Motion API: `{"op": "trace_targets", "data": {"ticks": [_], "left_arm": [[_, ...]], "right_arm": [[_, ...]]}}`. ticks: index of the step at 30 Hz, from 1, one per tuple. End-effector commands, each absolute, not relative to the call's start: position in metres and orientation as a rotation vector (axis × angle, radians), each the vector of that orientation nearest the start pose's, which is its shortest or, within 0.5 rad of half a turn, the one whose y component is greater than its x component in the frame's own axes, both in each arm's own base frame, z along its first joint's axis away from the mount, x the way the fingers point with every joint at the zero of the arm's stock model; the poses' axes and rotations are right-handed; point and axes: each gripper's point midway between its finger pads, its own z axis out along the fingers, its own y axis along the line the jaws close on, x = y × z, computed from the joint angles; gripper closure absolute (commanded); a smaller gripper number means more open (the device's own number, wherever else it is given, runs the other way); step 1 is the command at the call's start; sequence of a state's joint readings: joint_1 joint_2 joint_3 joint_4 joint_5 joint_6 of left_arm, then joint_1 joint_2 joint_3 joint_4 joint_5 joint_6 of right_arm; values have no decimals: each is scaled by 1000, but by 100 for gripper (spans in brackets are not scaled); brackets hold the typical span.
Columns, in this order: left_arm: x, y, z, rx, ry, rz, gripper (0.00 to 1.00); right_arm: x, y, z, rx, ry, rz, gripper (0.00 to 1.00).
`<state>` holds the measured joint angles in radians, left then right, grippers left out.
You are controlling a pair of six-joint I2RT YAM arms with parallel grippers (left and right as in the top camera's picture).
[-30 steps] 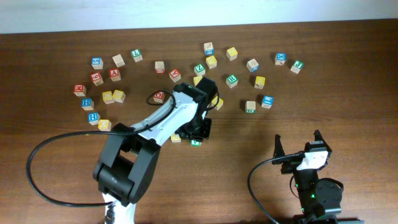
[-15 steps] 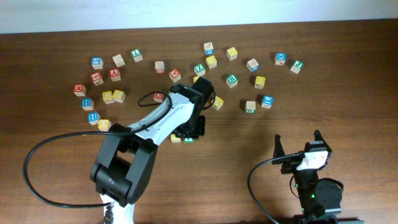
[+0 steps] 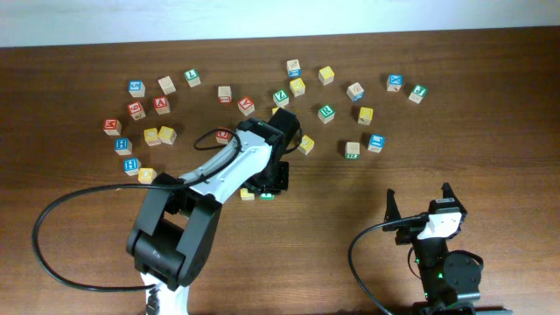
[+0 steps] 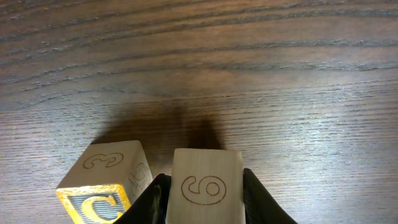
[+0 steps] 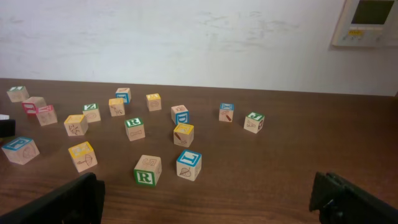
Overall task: Spell out CVPR
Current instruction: 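Lower the V block right of the C block and release, then move the left gripper to the blue P block and grasp it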
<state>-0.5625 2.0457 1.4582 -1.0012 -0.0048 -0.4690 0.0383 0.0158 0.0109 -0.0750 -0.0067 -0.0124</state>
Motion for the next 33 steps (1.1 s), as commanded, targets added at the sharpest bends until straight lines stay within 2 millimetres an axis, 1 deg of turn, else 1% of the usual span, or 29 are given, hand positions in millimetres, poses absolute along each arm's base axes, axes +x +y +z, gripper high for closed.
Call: {"op": "trace_targets", "data": {"ticks": [1,2,3,4,6,7,9,10,12,16,19,21,22,23,24,26,29,32,33], "left_arm": [[317,-193,15,125,3148,50,73],[316,-192,15,125,3150,51,73],[316,-192,15,125,3151,52,67],[316,-192,15,125,3151,52,67],[316,-192,15,125,3151,52,63],[316,-192,15,125,3151,52,64],[316,-192,15,125,3151,52,75],[316,-192,15,125,3152,50,78],[313,-196,15,124,3167,12,78],[313,-195,15,117,3170,15,79],[314,-194,15,46,3170,20,78],[314,-194,15,38,3170,20,78],[313,-194,15,39,3170,20,75],[314,-194,15,40,3170,20,65],[314,-194,15,40,3169,19,64],[314,-194,16,40,3169,19,63],[317,-196,19,40,3160,10,64],[324,-200,28,40,3144,-5,69],[328,-202,34,47,3132,-15,69]], "right_arm": [[246,11,154,-52,1654,19,2],[246,11,154,-52,1654,19,2],[246,11,154,-52,1654,19,2],[246,11,154,-52,1654,19,2],[246,11,154,-52,1654,19,2],[246,11,154,-52,1654,19,2],[246,11,154,-52,1654,19,2],[246,11,154,-52,1654,19,2],[246,11,154,-52,1654,19,2],[246,11,154,-52,1654,19,2],[246,11,154,-52,1654,19,2],[246,11,154,-52,1654,19,2],[246,11,154,-52,1654,19,2],[246,11,154,-52,1654,19,2],[246,11,154,-52,1654,19,2],[246,11,154,-52,1654,19,2],[246,11,154,-52,1654,19,2],[246,11,154,-52,1654,19,2],[246,11,154,-52,1654,19,2]]}}
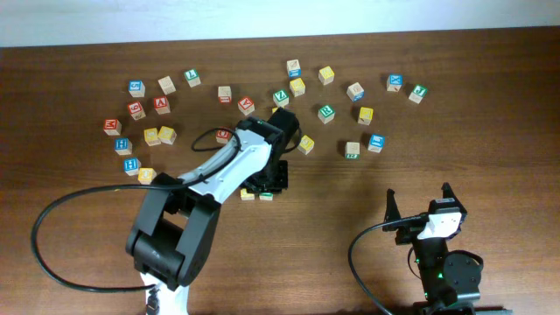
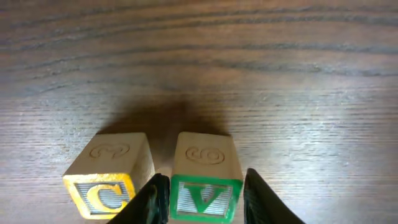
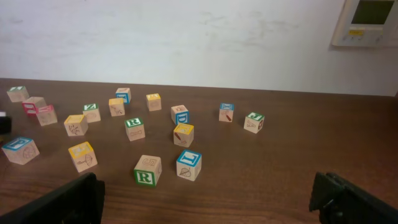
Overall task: Spell out CVPR
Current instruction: 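Move the left gripper to the blue P block and grasp it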
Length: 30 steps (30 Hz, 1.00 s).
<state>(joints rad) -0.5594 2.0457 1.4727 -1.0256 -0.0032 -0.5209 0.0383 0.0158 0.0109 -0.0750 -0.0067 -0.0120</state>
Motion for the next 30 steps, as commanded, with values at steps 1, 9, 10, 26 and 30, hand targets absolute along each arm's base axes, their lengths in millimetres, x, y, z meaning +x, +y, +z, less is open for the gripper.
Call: {"op": "trace_targets", "data": {"ticks": [1,9,10,26,30], "left_arm": [[332,-205,38,47,3119,-25,69],[417,-175,123,50,2839,88,61],[433,-175,128,75,2784,62,56],[474,-163,88,149,2757,15,1],[476,-153,85,177,2775,-37,1]], "right_arm": [[246,11,154,-52,1654,19,2],[246,11,154,-52,1654,19,2],[246,11,154,-52,1654,19,2],[246,11,154,-52,1654,19,2],[246,11,154,-52,1654,19,2]]}}
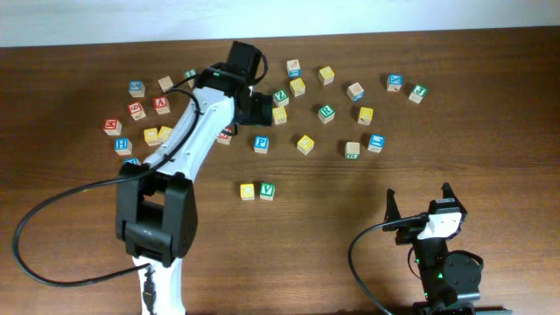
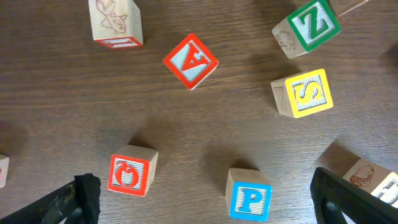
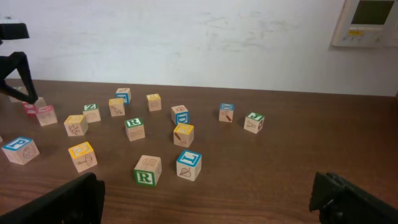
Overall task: Spell out CVPR
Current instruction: 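Move the left gripper to the blue P block and grasp it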
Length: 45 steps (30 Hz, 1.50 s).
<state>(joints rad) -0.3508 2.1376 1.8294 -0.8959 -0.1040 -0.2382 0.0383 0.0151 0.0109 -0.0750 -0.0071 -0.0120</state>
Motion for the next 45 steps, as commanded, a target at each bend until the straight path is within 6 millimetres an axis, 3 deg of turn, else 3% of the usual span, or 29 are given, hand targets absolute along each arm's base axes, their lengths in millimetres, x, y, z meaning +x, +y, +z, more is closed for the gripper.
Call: {"op": "trace_targets", "data": {"ticks": [1,4,6,8,10,12,13,14,18,21,24,25,30,34,40,45], "left_arm": [[474,-159,85,273,2778,-84,1],[463,-164,72,377,2806,-122,1],[447,-159,52,409,2860,-106,0],[433,-173,39,425,2891,-141,9],[433,-185,40,296,2888,-152,16],[437,-175,39,48,2885,-69,16],[436,-172,36,-7,2886,-52,16],[435,-170,33,-36,2887,-46,23],[431,-171,19,-27,2882,-44,42],[443,-178,17,130,2830,-51,37],[434,-181,-14,230,2891,-26,38],[434,-181,-16,231,2891,-24,40],[440,-183,-10,227,2871,-28,59],[441,-183,-8,227,2872,-28,69],[438,-182,1,230,2897,-15,70],[437,-187,35,239,2940,-36,70]], "right_arm": [[246,11,154,-52,1654,19,2],[246,11,154,-52,1654,19,2],[246,11,154,-52,1654,19,2],[246,11,154,-52,1654,19,2],[246,11,154,-52,1654,19,2],[246,11,154,-52,1654,19,2],[246,11,154,-52,1654,19,2],[246,11,154,-52,1654,19,2],[246,11,154,-52,1654,19,2],[246,11,154,-52,1654,19,2],[246,11,154,-52,1654,19,2],[246,11,154,-52,1654,19,2],[246,11,154,-52,1654,19,2],[246,11,154,-52,1654,19,2],[246,11,154,-52,1654,19,2],[246,11,154,-52,1654,19,2]]}}
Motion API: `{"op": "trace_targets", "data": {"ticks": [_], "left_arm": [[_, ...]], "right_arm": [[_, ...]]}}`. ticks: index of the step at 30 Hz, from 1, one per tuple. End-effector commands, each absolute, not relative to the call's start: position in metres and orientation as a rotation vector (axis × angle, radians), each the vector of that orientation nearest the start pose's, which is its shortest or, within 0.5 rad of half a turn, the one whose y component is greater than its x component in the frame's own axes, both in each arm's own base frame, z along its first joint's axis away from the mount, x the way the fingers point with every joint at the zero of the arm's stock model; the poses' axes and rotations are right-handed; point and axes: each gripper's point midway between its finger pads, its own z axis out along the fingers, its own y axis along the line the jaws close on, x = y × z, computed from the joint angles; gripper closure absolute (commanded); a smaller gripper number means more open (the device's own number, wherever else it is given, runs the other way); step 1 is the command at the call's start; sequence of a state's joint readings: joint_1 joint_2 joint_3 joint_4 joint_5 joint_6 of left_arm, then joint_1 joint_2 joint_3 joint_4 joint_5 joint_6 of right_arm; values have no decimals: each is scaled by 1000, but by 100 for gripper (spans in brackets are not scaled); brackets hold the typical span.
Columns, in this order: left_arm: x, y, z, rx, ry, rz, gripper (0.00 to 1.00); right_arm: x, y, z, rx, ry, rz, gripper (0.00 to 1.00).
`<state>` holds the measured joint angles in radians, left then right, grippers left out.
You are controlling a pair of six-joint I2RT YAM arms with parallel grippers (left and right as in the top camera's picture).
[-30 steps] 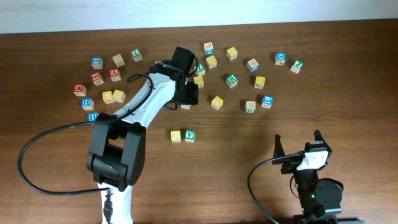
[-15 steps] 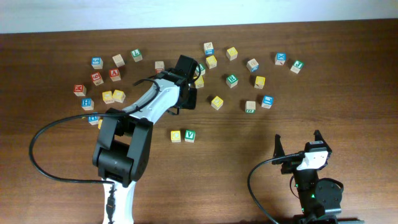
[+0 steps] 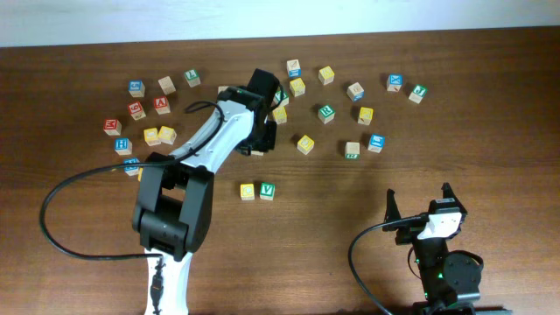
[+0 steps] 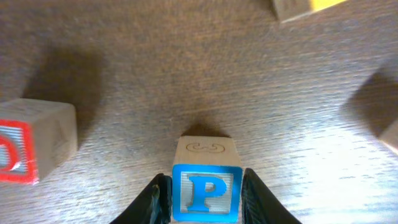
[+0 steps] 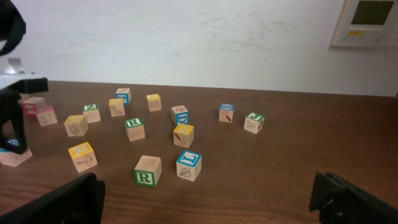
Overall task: Spell out CVPR
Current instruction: 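Move the left gripper to the blue P block and grasp it, then carry the P block and place it right of the V block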
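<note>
A yellow C block [image 3: 248, 191] and a green V block [image 3: 267, 190] stand side by side at mid-table. Behind them my left gripper [image 3: 260, 140] is down among the scattered blocks. The left wrist view shows its fingers [image 4: 163, 193] pressed against both sides of the blue P block [image 4: 205, 190], which rests on the wood. Green R blocks [image 5: 145, 176] [image 5: 134, 123] sit in the right-hand scatter. My right gripper [image 3: 420, 208] stands open at the front right, holding nothing.
Many lettered blocks lie scattered across the back of the table [image 3: 490, 131]. A red-faced block [image 4: 31, 140] sits just left of the P block and a yellow one [image 4: 292, 6] behind it. A blue-topped block [image 5: 188, 163] lies beside the near R.
My left gripper was open, high over the back blocks, with the P block below it. Now it is low and shut on the P block. The right arm has not moved.
My left gripper held the V block down beside the C block. Then the V stood on the table next to the C, still between the fingers. Then the gripper was open above the back scatter, C and V left together. Now it grips the P.
</note>
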<state>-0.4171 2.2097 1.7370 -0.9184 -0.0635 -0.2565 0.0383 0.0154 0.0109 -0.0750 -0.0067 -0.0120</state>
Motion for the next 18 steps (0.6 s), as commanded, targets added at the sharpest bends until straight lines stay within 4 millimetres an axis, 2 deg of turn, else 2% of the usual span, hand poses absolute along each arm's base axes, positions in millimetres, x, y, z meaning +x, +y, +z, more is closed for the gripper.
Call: {"op": "trace_targets", "data": {"ticks": [1,2,3,4,5,7,8,9,11,14,18], "left_arm": [[438,-188,38,240,2939,-41,70],[438,-187,38,239,2938,-38,69],[439,-184,38,237,2933,-12,59],[440,-182,38,239,2929,8,44],[439,-181,35,275,2931,20,41],[430,-177,11,300,2987,51,34],[426,-175,-4,305,3020,68,36],[424,-175,-7,306,3028,71,37],[425,-176,-6,305,3023,64,47],[432,-176,2,295,3008,56,55],[435,-178,6,297,2994,56,59]], "right_arm": [[246,11,154,-52,1654,19,2],[246,11,154,-52,1654,19,2],[246,11,154,-52,1654,19,2],[246,11,154,-52,1654,19,2],[246,11,154,-52,1654,19,2],[246,11,154,-52,1654,19,2],[246,11,154,-52,1654,19,2],[246,11,154,-52,1654,19,2],[246,11,154,-52,1654,19,2],[246,11,154,-52,1654,19,2],[246,11,154,-52,1654,19,2]]}}
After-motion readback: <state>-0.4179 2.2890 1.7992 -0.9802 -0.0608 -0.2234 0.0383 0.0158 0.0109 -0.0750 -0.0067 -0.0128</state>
